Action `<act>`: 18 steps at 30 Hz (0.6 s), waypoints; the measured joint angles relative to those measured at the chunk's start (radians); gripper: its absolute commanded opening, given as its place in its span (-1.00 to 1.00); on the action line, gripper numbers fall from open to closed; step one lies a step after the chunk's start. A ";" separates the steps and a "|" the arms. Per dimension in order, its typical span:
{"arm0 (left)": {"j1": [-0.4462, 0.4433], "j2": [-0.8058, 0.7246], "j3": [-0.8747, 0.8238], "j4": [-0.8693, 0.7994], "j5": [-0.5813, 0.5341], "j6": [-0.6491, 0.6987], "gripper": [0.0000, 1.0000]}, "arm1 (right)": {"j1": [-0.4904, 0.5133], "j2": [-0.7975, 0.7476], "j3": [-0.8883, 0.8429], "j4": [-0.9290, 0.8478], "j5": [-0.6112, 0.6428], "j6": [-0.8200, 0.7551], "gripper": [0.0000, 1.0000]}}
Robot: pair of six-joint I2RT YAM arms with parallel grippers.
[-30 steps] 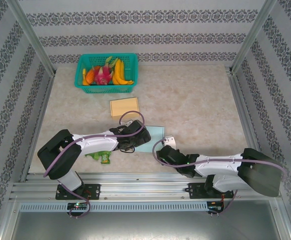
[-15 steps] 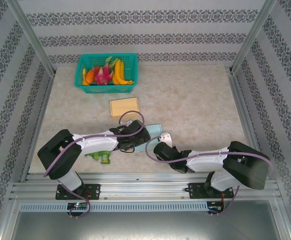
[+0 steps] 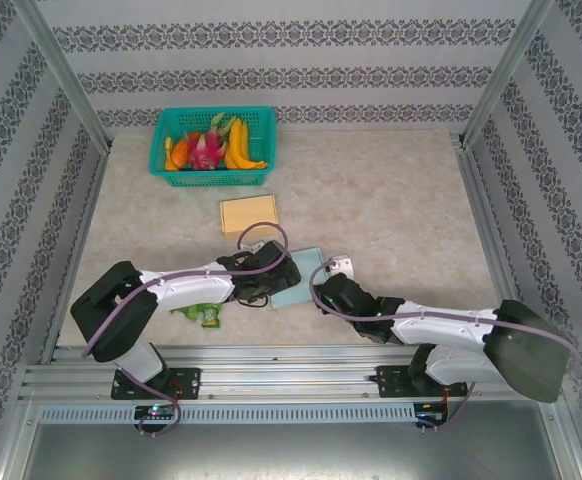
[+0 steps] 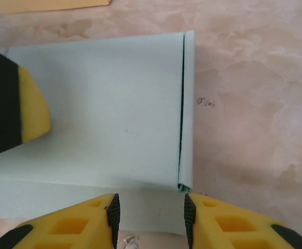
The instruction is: Fold the paper box
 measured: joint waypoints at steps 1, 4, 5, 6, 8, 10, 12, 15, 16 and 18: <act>-0.002 -0.014 0.001 -0.011 -0.001 0.007 0.87 | -0.001 -0.022 -0.002 -0.018 -0.008 0.000 -0.20; -0.005 -0.073 0.010 -0.051 -0.014 0.036 0.89 | -0.001 -0.099 -0.008 -0.071 -0.035 0.000 -0.20; -0.005 -0.094 0.017 -0.062 -0.024 0.055 0.90 | -0.001 -0.131 -0.013 -0.088 -0.043 0.000 -0.20; -0.007 -0.116 0.028 -0.073 -0.040 0.079 0.90 | -0.001 -0.165 -0.019 -0.103 -0.050 0.000 -0.20; -0.007 -0.144 0.060 -0.089 -0.068 0.145 0.92 | -0.001 -0.235 -0.040 -0.124 -0.059 0.001 -0.20; 0.001 -0.149 0.107 -0.092 -0.088 0.232 0.95 | -0.002 -0.297 -0.063 -0.155 -0.069 0.004 -0.20; 0.018 -0.134 0.148 -0.087 -0.078 0.319 0.95 | -0.002 -0.333 -0.074 -0.182 -0.079 0.005 -0.20; 0.069 -0.071 0.195 -0.053 -0.018 0.431 0.96 | -0.002 -0.370 -0.088 -0.209 -0.104 0.010 -0.19; 0.086 -0.042 0.208 -0.042 0.005 0.459 0.96 | -0.002 -0.378 -0.093 -0.214 -0.113 0.013 -0.18; 0.116 0.022 0.232 -0.031 0.044 0.505 0.97 | -0.002 -0.393 -0.106 -0.217 -0.133 0.023 -0.15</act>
